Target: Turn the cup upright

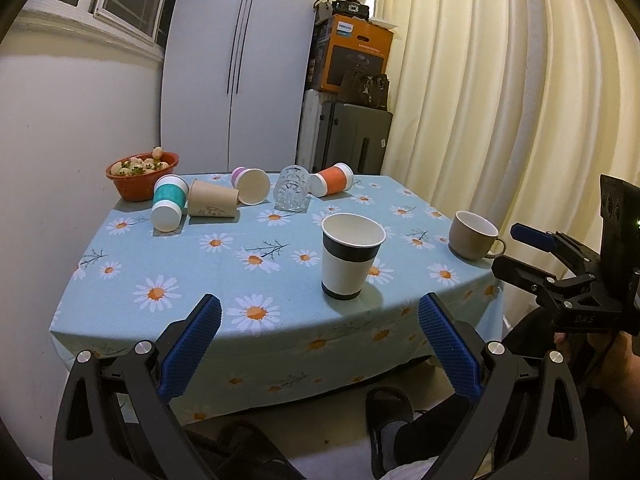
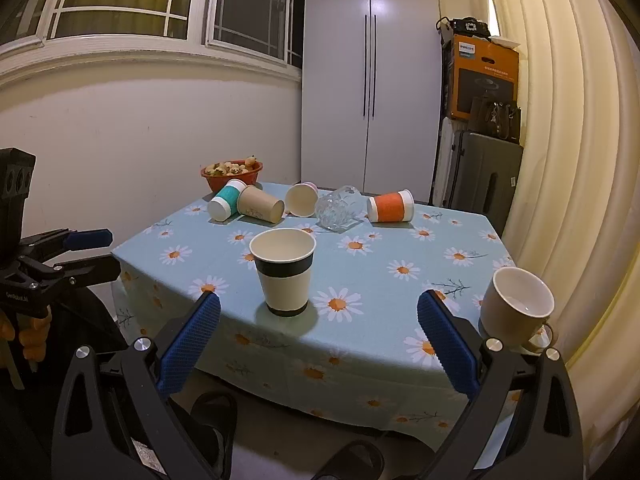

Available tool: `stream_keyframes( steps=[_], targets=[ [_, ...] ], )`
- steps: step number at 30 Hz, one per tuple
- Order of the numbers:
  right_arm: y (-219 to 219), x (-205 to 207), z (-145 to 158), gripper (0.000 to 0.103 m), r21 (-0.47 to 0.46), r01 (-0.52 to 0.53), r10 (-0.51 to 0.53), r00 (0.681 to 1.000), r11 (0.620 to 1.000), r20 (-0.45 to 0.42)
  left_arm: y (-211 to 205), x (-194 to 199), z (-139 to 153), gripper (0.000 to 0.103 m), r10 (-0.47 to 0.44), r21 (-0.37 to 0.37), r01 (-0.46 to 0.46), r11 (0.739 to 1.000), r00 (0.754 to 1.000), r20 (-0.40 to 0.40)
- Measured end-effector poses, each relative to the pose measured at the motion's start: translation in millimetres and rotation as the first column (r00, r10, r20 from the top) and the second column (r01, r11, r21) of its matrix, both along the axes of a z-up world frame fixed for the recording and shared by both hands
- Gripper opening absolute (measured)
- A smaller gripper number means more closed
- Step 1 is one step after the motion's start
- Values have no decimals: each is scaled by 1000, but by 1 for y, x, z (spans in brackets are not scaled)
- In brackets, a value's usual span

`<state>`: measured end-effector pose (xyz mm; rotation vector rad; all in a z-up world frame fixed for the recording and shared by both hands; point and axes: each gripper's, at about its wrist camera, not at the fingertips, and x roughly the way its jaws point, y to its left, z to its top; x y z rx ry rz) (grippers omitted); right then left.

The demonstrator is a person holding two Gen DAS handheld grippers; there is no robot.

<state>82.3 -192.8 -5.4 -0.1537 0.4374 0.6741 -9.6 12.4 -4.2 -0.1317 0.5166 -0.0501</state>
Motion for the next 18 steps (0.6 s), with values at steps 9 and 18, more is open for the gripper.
stream_keyframes(
  steps=[9,18],
  targets=[
    [3,-2,-3,98,-15,-8,8,1000,1000,11,0,-1,0,96,1,4,-1,1000,1000,-1],
    [4,-2,-3,98,-19,-7,7,1000,1000,9,0,-1,0,96,2,6,-2,1000,1000,-4]
  ],
)
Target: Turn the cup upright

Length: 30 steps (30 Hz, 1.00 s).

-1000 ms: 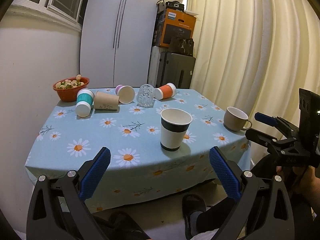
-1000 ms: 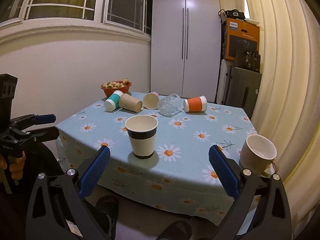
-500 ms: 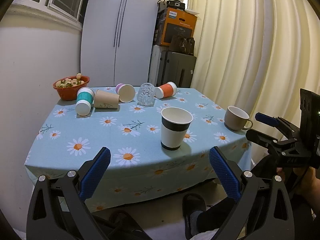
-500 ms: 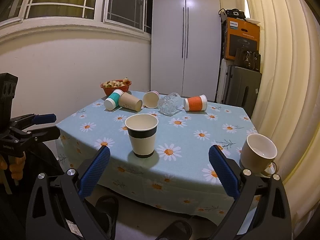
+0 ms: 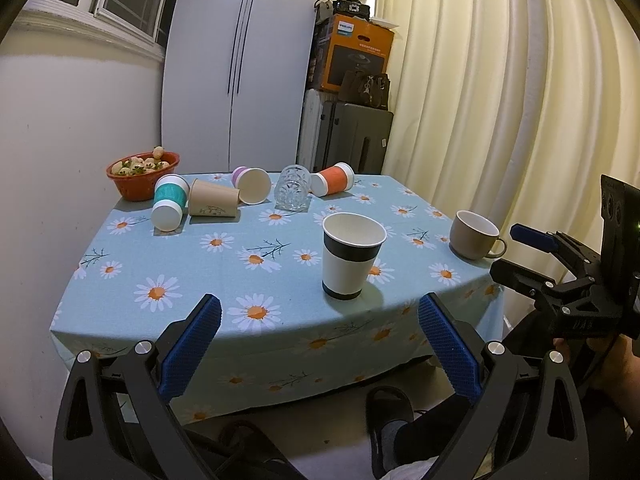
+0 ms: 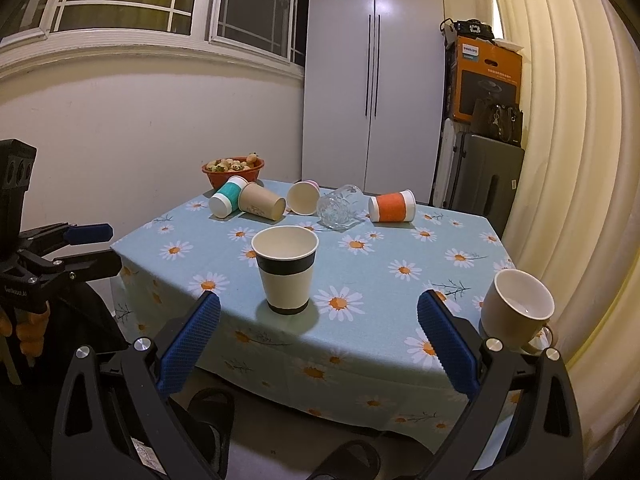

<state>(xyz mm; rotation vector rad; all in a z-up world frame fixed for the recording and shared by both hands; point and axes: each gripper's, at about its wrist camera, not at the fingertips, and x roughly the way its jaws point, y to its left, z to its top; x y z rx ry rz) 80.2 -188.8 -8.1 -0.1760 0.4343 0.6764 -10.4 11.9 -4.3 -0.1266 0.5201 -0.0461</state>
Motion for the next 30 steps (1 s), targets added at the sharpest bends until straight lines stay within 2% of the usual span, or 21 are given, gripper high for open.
stream_keyframes(
  steps=[30],
  targets=[
    [-1,1,-2,98,-4,3,-3,1000,1000,-4,0,1,0,96,1,1,-1,1000,1000,-1]
  ],
)
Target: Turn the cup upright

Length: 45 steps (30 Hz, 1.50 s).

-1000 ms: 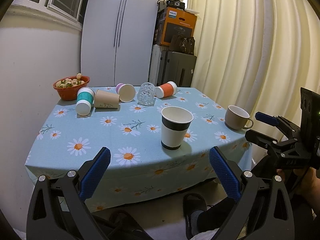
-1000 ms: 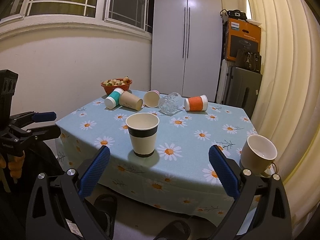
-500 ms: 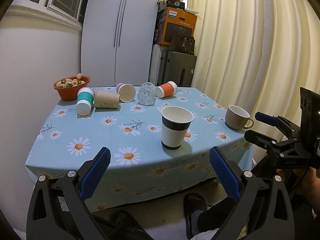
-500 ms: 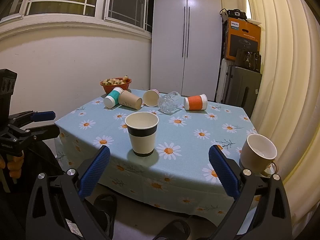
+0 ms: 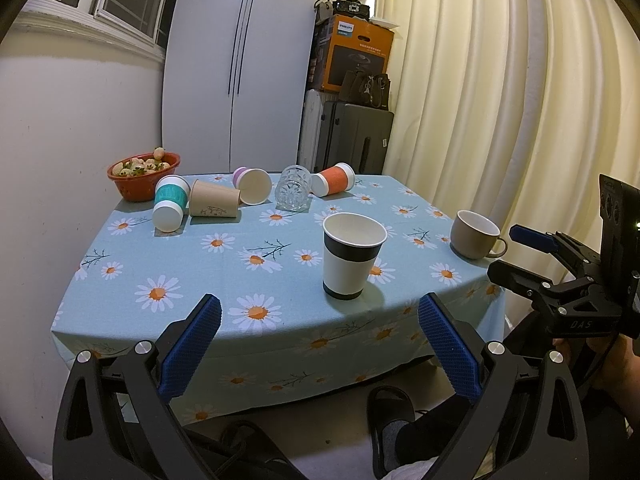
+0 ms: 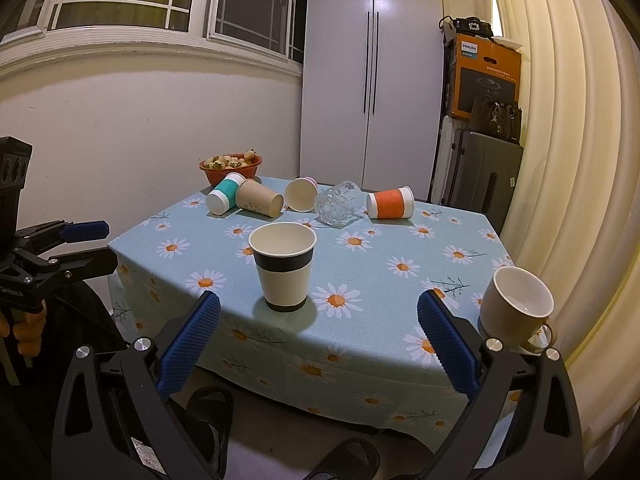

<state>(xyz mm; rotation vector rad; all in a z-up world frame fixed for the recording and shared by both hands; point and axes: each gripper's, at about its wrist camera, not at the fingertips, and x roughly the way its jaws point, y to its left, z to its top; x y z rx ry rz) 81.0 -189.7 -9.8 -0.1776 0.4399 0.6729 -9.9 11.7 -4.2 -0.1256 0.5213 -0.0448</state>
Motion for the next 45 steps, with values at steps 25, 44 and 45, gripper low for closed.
stream_keyframes(
  steps=[25,44,45],
  targets=[
    [-4,1,-4,98,-8,2,-2,1000,1000,-8,1,1,1,96,-5,14,5,1000,1000,-4],
    [-4,1,-4,98,-10,6,-6,1000,1000,-10,-1,2,0,96,-7,15,7,1000,1000,-4],
    [-4,1,-4,98,-10,6,-6,1000,1000,-9,-1,2,0,96,-7,15,7,1000,1000,-3]
  ],
)
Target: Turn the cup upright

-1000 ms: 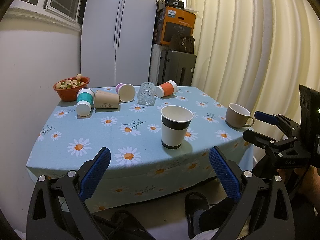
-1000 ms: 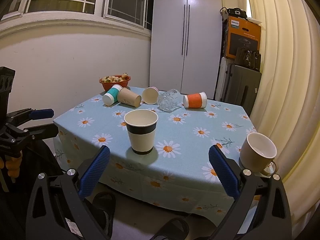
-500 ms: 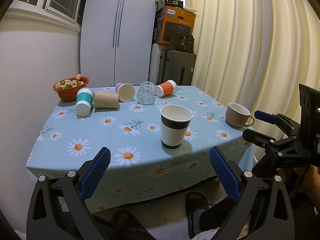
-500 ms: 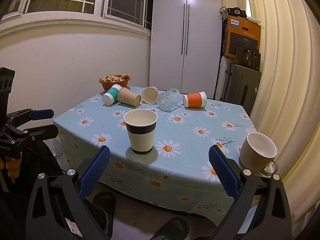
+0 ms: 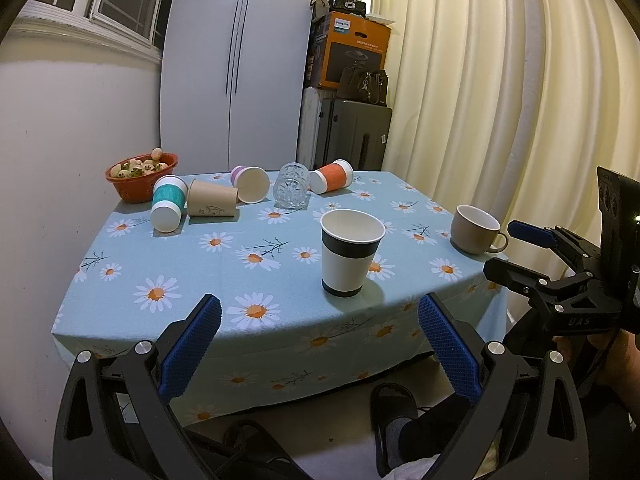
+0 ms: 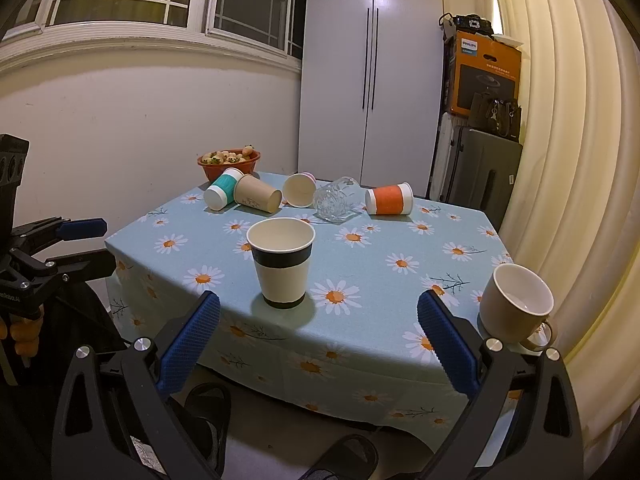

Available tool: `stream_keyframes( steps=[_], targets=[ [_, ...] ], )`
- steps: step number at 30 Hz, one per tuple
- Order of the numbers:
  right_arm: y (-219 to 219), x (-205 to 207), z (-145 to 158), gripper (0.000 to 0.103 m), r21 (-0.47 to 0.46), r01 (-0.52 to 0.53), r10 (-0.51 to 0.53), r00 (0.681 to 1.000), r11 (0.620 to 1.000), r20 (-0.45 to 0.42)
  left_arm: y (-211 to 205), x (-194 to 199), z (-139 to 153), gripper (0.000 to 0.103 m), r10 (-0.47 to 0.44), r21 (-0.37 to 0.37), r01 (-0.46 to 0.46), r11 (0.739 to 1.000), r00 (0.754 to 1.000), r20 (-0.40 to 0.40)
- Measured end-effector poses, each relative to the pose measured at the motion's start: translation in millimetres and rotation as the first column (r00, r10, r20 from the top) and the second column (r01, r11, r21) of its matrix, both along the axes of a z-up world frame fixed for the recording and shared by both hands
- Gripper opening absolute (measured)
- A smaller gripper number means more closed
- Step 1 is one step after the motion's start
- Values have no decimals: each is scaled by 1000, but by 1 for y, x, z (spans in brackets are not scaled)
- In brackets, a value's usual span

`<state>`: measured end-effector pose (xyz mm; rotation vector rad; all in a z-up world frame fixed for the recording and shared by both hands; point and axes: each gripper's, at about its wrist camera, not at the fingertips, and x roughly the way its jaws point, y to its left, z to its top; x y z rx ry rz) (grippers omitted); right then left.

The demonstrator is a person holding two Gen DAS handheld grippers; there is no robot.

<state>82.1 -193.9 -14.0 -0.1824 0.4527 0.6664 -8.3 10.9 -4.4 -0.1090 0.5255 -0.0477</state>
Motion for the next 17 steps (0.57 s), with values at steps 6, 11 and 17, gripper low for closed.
stream_keyframes(
  steps=[6,11,17],
  targets=[
    [-1,0,0,98,-1,-1,1,1000,1000,1,-1,0,-1,96,-4,4,4,1000,1000,4],
    [-1,0,0,98,-3,-1,1,1000,1000,0,-1,-1,-1,96,-6,2,6,1000,1000,6],
    [-1,0,0,98,-4,-2,2,1000,1000,0,-1,0,0,96,-9,3,9,1000,1000,4]
  ],
)
